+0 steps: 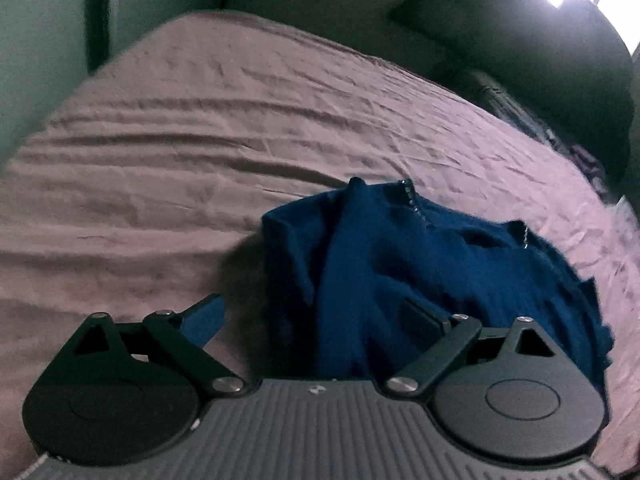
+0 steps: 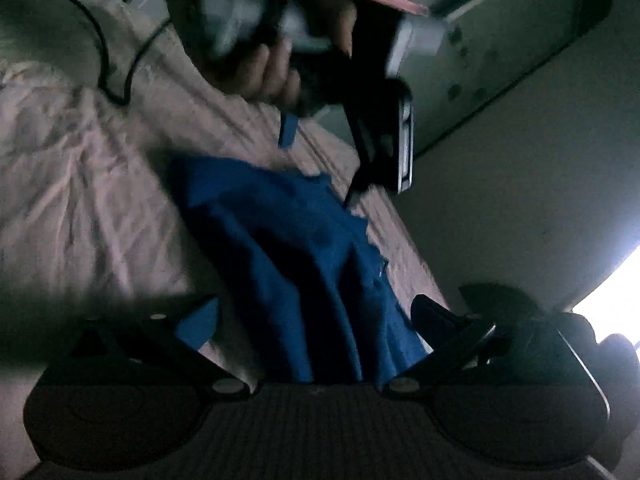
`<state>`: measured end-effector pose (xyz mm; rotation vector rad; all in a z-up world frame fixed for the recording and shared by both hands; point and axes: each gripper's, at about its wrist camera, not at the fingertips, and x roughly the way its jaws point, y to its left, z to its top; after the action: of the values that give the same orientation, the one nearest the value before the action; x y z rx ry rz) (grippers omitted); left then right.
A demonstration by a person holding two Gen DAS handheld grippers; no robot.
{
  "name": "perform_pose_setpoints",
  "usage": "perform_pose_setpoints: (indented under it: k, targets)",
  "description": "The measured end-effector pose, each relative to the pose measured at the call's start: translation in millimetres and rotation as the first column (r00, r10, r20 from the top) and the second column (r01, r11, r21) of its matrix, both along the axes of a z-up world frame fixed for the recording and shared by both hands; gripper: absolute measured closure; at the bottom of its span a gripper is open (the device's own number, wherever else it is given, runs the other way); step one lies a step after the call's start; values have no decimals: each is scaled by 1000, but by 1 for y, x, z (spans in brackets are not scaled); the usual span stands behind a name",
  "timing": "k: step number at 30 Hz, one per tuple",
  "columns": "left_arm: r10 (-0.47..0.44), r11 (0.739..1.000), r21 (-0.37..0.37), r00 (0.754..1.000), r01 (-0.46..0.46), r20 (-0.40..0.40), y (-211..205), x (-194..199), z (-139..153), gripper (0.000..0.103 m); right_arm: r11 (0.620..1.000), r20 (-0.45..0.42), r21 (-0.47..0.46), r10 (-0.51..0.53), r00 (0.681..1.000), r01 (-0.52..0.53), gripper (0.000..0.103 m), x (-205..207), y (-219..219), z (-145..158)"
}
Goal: Fold small clothes
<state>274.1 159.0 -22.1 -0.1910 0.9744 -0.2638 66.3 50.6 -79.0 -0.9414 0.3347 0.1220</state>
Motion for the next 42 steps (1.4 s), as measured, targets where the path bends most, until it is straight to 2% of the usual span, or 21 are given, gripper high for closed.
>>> perform_pose_setpoints:
  k: [3, 5, 7, 8, 9, 10, 12, 13, 15, 17, 19, 22, 24, 26, 29, 31, 34, 36, 39, 42]
  targets:
    - [-11, 995, -99, 999, 6, -46, 2, 16, -12, 8, 1000, 42, -16, -5, 999, 6, 5, 14, 7, -2]
    - [-7, 992, -125, 999, 2, -39, 1, 22, -15, 8, 1000, 43, -25, 1, 999, 0, 20, 25, 14, -5]
    - [-18, 991, -132, 1000, 15, -23, -2, 27, -16, 8, 1000, 1, -18, 16, 1000, -16, 56, 38, 19, -10]
    - [-26, 991, -135, 1000, 24, -18, -4, 29, -16, 9, 1000, -28, -10, 25, 999, -25, 65, 42, 21, -13]
    - [-29, 992, -127, 1000, 27, -11, -6, 30, -16, 15, 999, -49, -5, 35, 998, -36, 76, 46, 24, -15]
    - [-30, 994, -100, 1000, 30, 0, -9, 31, -16, 21, 999, -55, -5, 42, 998, -43, 82, 51, 25, -17]
    - [-42, 998, -50, 999, 42, 3, -16, 33, -16, 61, 998, -62, 0, 59, 996, -59, 86, 56, 27, -18]
    - [-34, 999, -34, 999, 34, -2, -17, 35, -16, 65, 998, -70, 18, 65, 995, -64, 86, 58, 27, -17]
    - [-22, 999, -38, 1000, 22, -2, -15, 35, -17, 88, 995, -92, 78, 70, 993, -63, 87, 60, 21, -11]
    - [-9, 998, -59, 1000, 8, -8, -15, 35, -17, 91, 985, -124, 164, 75, 989, -54, 89, 69, 9, -4]
    - [-2, 999, -32, 1000, 3, 10, -19, 32, -14, 92, 968, -143, 246, 80, 986, -43, 91, 75, -2, 5]
    - [-2, 1000, 18, 998, 1, 57, -31, 22, -2, 93, 922, -163, 386, 95, 982, -25, 92, 79, -24, 22]
    - [-5, 999, 42, 995, 1, 98, -38, 15, 10, 93, 870, -180, 493, 115, 977, -11, 93, 82, -41, 31]
    - [-7, 999, 54, 991, 0, 136, -45, 7, 24, 93, 793, -197, 609, 131, 972, 17, 93, 84, -61, 41]
    - [1, 999, 51, 984, -10, 178, -59, -1, 46, 93, 658, -203, 751, 151, 968, 55, 93, 88, -94, 53]
    - [4, 999, 39, 981, -12, 194, -69, -4, 60, 93, 549, -208, 832, 167, 964, 84, 93, 90, -115, 56]
    - [-3, 1000, 28, 979, -3, 206, -91, -7, 76, 93, 393, -217, 910, 183, 959, 131, 93, 93, -149, 59]
    - [-13, 1000, 21, 977, 9, 212, -107, -9, 85, 93, 307, -213, 939, 179, 960, 151, 93, 90, -171, 56]
    - [-39, 999, 8, 974, 38, 225, -135, -14, 93, 94, 210, -206, 963, 161, 965, 171, 93, 81, -199, 53]
    - [-85, 996, 17, 966, 83, 243, -168, -19, 98, 94, 153, -200, 972, 125, 972, 180, 93, 68, -224, 53]
